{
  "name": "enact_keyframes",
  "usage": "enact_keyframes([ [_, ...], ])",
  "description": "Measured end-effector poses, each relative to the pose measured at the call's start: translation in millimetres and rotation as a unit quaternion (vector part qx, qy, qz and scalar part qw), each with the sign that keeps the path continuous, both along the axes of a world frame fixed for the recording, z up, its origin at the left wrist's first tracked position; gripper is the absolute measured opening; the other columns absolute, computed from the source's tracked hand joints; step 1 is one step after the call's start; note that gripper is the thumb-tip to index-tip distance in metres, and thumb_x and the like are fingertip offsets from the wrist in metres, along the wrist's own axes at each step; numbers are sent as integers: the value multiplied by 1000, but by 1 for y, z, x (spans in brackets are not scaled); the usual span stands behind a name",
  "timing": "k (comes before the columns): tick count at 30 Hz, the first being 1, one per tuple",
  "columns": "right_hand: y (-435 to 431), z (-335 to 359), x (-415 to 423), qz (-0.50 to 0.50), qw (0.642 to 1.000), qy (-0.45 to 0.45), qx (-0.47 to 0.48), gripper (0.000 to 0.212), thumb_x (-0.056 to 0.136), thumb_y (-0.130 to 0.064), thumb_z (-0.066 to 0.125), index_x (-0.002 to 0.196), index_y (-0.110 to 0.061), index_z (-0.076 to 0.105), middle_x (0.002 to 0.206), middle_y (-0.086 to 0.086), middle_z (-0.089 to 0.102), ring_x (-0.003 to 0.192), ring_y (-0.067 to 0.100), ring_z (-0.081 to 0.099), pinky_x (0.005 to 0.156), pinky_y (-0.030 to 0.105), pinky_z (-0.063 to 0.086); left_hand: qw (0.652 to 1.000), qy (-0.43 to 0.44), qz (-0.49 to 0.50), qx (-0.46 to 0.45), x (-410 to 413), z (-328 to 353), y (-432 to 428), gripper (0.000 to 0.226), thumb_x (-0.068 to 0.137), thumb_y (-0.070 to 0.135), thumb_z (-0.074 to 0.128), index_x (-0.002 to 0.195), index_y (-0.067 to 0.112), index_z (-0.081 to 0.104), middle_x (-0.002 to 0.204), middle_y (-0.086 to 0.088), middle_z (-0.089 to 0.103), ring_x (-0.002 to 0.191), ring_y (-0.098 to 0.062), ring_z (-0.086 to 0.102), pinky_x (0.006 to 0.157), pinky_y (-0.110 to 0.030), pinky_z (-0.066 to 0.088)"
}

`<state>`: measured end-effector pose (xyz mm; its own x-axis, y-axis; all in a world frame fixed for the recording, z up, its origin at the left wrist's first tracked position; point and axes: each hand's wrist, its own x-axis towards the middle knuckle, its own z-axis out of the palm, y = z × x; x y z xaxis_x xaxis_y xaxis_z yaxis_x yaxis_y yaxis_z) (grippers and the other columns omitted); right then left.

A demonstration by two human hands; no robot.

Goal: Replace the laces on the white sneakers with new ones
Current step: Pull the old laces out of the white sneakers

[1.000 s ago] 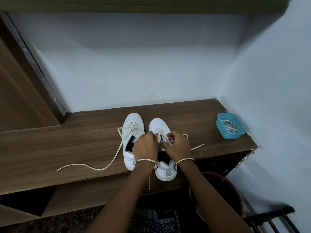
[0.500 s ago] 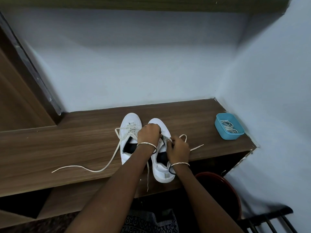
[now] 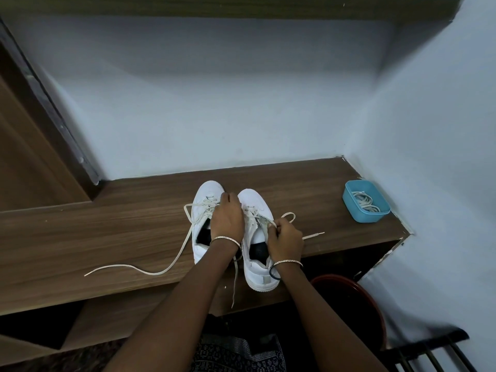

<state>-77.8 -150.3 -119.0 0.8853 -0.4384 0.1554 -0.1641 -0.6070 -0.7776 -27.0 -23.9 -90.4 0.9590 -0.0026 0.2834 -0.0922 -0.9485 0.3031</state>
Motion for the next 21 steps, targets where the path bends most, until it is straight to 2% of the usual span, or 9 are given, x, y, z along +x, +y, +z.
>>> enact_keyframes([
  [2, 1, -1, 1, 0, 1000, 1, 0, 14, 94, -19, 59, 89, -9, 67, 80, 10, 72, 83, 35, 66, 68, 35, 44, 998, -27, -47, -36, 6, 3, 1, 19, 97, 9, 49, 109, 7, 64, 111, -14, 57, 100, -36, 58, 77, -40, 46],
  [4, 1, -2, 1, 1, 1000, 2, -7, 14, 94, -20, 59, 91, -9, 68, 82, 11, 72, 85, 36, 66, 70, 37, 46, 994, -10, -104, -39, 8, 9, -1, 19, 96, 22, 57, 105, 14, 73, 108, -10, 61, 106, -32, 54, 77, -39, 47],
  [7, 1, -2, 1, 2, 1000, 5, -11, 15, 94, -21, 59, 90, -9, 66, 83, 12, 72, 86, 37, 65, 70, 37, 45, 988, 34, -123, 86, 9, 14, -10, 26, 92, 41, 61, 105, 23, 76, 111, -2, 64, 114, -28, 51, 83, -36, 44],
  [9, 1, -2, 2, 4, 1000, 4, -11, 15, 94, -21, 59, 90, -9, 66, 83, 12, 72, 86, 38, 65, 69, 37, 44, 982, 27, -105, 154, 9, 13, -15, 26, 95, 35, 56, 106, 20, 75, 111, -2, 65, 114, -28, 52, 84, -35, 41],
  [11, 0, -3, 2, 4, 1000, 4, -14, 15, 94, -21, 59, 89, -8, 65, 82, 12, 72, 86, 38, 65, 67, 36, 42, 979, 14, -91, 181, 9, 11, -16, 23, 96, 22, 53, 108, 14, 71, 113, -4, 64, 115, -28, 53, 86, -36, 41],
  [13, 0, -3, 2, 2, 1000, 4, -11, 15, 94, -20, 59, 87, -8, 65, 81, 12, 71, 84, 38, 65, 66, 35, 41, 981, 22, -72, 176, 11, 9, -12, 23, 96, 15, 53, 114, 9, 65, 121, -7, 60, 119, -30, 53, 91, -39, 41],
  [15, 1, -4, 1, 2, 1000, -1, -7, 14, 94, -18, 59, 86, -8, 65, 79, 12, 71, 82, 37, 65, 66, 34, 41, 988, 36, -53, 137, 12, 9, -2, 22, 97, 17, 52, 115, 9, 62, 122, -8, 57, 119, -32, 53, 91, -42, 43],
  [19, 2, -4, 1, 0, 1000, -1, -9, 14, 94, -18, 59, 86, -8, 65, 78, 12, 70, 82, 37, 65, 64, 32, 37, 995, 39, -74, 48, 17, 10, 7, 20, 98, 32, 54, 102, 19, 69, 105, -5, 66, 107, -29, 58, 82, -39, 42],
  [21, 3, -4, 1, 1, 1000, 3, -12, 14, 94, -19, 58, 87, -8, 65, 79, 12, 70, 82, 37, 65, 65, 35, 40, 992, 63, -84, 71, 16, 12, 3, 19, 94, 39, 59, 101, 26, 73, 101, -3, 69, 106, -25, 58, 84, -38, 40],
])
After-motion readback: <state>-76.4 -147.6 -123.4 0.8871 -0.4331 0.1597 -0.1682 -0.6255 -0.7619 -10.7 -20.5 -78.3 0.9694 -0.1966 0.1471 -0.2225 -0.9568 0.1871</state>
